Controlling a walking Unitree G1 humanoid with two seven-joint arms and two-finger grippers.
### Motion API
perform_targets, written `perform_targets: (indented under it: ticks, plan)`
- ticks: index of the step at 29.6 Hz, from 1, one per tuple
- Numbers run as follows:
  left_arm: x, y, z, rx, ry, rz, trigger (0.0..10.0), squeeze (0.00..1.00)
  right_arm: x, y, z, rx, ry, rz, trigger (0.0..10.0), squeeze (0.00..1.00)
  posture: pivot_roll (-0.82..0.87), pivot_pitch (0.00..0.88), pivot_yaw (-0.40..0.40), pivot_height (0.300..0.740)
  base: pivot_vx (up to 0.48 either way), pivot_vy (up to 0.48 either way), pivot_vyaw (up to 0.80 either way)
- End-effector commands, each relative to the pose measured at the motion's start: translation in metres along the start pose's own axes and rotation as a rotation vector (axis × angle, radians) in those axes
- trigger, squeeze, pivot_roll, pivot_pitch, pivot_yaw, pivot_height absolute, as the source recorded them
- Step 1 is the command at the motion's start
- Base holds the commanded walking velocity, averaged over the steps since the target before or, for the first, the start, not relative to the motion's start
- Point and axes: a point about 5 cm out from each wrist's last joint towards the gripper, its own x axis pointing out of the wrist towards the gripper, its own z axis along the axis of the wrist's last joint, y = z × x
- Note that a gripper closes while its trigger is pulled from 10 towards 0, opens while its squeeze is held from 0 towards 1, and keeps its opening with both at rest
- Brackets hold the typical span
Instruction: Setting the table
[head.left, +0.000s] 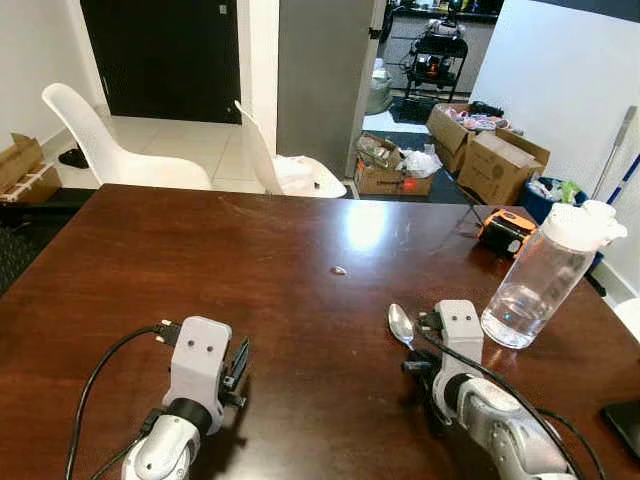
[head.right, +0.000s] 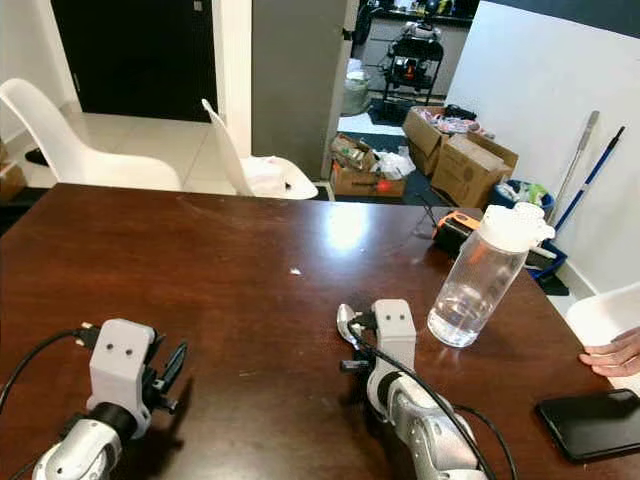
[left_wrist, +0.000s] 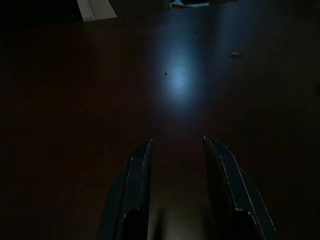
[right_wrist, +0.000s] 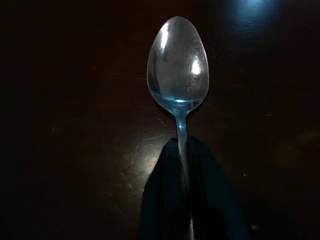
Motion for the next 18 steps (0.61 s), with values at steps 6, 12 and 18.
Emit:
perform_targets:
  ticks: [6,12,18]
  plan:
    - [-0.005,-0.001,-0.004,-0.004,0.024,0.003,10.0,0.0,-0.002,-0.006,0.012,0.0,-0.062,-0.047,10.0,1.0,0.04,0.182,0.006,0.74,0.0,0.0,0.0]
    - [-0.004,-0.002,-0.003,-0.005,0.021,-0.003,10.0,0.0,-0.014,0.002,0.031,-0.013,-0.205,-0.038,10.0,0.0,0.04,0.18,0.009,0.74,0.0,0.0,0.0]
    - [-0.009,0.001,-0.006,0.001,0.03,0.011,10.0,0.0,-0.037,0.023,0.026,-0.097,-0.378,-0.023,10.0,0.0,0.04,0.177,0.017,0.74,0.0,0.0,0.0]
